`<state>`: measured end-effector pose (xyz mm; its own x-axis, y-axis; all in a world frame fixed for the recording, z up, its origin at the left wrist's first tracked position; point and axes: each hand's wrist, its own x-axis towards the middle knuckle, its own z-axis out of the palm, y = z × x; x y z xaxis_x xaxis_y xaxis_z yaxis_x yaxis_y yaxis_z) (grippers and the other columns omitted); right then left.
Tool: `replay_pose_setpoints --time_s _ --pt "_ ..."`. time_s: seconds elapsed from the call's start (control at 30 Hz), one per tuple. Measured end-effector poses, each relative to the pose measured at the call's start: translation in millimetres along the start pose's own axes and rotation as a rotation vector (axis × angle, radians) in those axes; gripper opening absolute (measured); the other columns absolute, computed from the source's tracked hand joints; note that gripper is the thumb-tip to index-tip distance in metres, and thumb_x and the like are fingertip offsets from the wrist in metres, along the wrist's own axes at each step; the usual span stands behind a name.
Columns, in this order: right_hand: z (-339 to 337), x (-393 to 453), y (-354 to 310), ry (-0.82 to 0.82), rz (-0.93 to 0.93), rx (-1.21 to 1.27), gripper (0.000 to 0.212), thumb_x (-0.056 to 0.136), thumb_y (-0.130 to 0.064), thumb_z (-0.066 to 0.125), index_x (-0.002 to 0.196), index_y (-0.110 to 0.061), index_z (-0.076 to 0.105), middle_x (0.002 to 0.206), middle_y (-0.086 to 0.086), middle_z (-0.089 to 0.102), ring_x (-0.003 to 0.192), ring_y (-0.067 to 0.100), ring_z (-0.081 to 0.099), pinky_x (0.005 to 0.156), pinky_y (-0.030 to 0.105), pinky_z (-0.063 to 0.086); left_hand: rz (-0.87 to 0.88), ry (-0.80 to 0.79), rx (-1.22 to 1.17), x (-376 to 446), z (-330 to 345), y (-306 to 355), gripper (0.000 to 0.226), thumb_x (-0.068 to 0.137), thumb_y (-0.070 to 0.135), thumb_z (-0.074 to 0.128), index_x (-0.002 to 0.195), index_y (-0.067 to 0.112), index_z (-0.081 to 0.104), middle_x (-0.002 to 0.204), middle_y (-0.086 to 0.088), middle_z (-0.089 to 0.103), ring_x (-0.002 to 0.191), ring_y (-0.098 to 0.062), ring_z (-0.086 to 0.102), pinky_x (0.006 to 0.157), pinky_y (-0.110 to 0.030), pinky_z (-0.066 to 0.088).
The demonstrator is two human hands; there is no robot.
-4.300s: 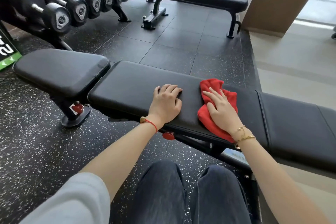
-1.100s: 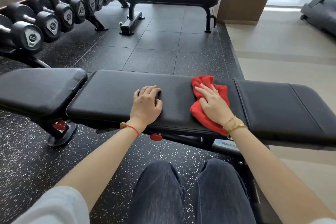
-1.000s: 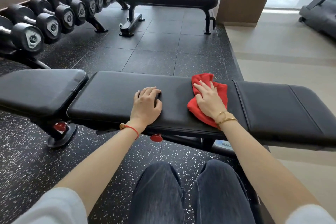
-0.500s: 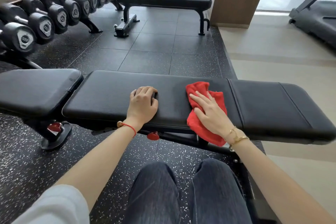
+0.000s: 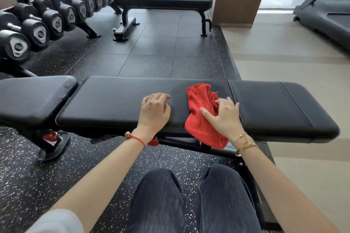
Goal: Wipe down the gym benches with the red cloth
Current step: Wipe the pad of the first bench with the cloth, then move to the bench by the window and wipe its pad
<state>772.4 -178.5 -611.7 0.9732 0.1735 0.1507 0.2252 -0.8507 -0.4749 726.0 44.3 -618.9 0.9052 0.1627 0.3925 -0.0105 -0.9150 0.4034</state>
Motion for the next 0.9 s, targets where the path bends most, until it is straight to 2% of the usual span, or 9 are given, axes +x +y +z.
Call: replay_pose_setpoints --time_s 0.07,0.17,0.23,0.3,0.5,0.6,0.7,0.8,0.9 --pt "0.5 0.9 -6.0 0.013 -0.015 0.048 0.06 0.082 -0.051 0.066 0.118 -0.006 0.051 0.124 0.012 0.057 0.126 0.031 0.046 0.115 0.053 0.02 0.018 -0.012 -0.012 -2.8 5.4 11.3 0.031 0.088 0.012 0.052 0.116 0.017 0.064 0.119 0.003 0.066 0.118 -0.019 0.055 0.107 -0.036 0.033" --pt "-0.9 1.5 -11.7 0.022 -0.029 0.222 0.054 0.079 -0.034 0.074 0.114 -0.006 0.045 0.117 0.011 0.058 0.112 0.032 0.053 0.1 0.041 0.038 0.021 -0.027 -0.014 -7.2 12.7 17.5 0.03 0.087 0.012 0.054 0.115 0.018 0.064 0.118 0.004 0.065 0.119 -0.019 0.055 0.106 -0.036 0.034" --pt "-1.6 3.6 -13.4 -0.001 0.007 0.348 0.055 0.077 -0.025 0.077 0.115 -0.006 0.041 0.113 0.008 0.055 0.109 0.028 0.054 0.089 0.029 0.039 0.013 -0.022 -0.011 -9.2 16.3 18.3 0.029 0.087 0.012 0.055 0.114 0.018 0.064 0.119 0.003 0.065 0.119 -0.019 0.055 0.106 -0.037 0.035" --pt "-1.7 8.3 -12.9 -0.004 0.051 0.422 0.058 0.075 -0.022 0.078 0.115 -0.008 0.039 0.107 0.002 0.052 0.103 0.022 0.054 0.082 0.025 0.036 0.012 -0.008 -0.009 -10.6 18.3 17.5 0.029 0.085 0.011 0.056 0.113 0.018 0.065 0.118 0.003 0.066 0.118 -0.02 0.056 0.105 -0.037 0.036" --pt "-10.2 18.4 -5.9 -0.038 0.123 0.586 0.053 0.074 -0.019 0.078 0.114 -0.016 0.043 0.108 -0.009 0.053 0.101 0.01 0.051 0.081 0.016 0.034 0.022 -0.051 -0.009 -5.2 7.8 21.9 0.032 0.085 0.007 0.055 0.113 0.017 0.065 0.119 0.004 0.066 0.118 -0.019 0.057 0.105 -0.037 0.038" --pt "-30.2 19.1 -14.0 -0.108 0.225 0.662 0.054 0.073 -0.017 0.079 0.114 -0.018 0.046 0.103 -0.015 0.054 0.103 0.011 0.056 0.092 0.028 0.044 0.004 -0.088 -0.026 2.5 -17.7 36.5 0.031 0.085 0.005 0.056 0.113 0.016 0.066 0.119 0.003 0.066 0.117 -0.018 0.058 0.106 -0.037 0.038" --pt "-63.2 15.9 -27.1 -0.147 0.306 0.712 0.053 0.072 -0.014 0.08 0.114 -0.018 0.048 0.111 -0.002 0.06 0.107 0.017 0.06 0.1 0.04 0.047 -0.006 -0.109 -0.036 12.0 -55.9 57.5 0.031 0.085 0.004 0.056 0.112 0.016 0.066 0.118 0.004 0.066 0.114 -0.017 0.059 0.105 -0.035 0.039" --pt "-110.5 8.0 -48.9 -0.17 0.39 0.802 0.052 0.073 -0.012 0.08 0.114 -0.019 0.049 0.116 0.006 0.061 0.106 0.019 0.062 0.098 0.041 0.05 -0.008 -0.13 -0.03 23.9 -105.7 82.4 0.031 0.085 0.004 0.057 0.112 0.016 0.066 0.118 0.004 0.066 0.114 -0.018 0.059 0.106 -0.037 0.04" --pt "-171.5 -1.8 -79.7 -0.188 0.431 0.885 0.05 0.074 -0.01 0.079 0.114 -0.02 0.049 0.114 0.007 0.062 0.1 0.013 0.064 0.09 0.033 0.053 -0.006 -0.138 -0.029 35.2 -166.5 114.2 0.03 0.085 0.004 0.057 0.112 0.016 0.067 0.118 0.004 0.067 0.114 -0.018 0.059 0.105 -0.038 0.041"
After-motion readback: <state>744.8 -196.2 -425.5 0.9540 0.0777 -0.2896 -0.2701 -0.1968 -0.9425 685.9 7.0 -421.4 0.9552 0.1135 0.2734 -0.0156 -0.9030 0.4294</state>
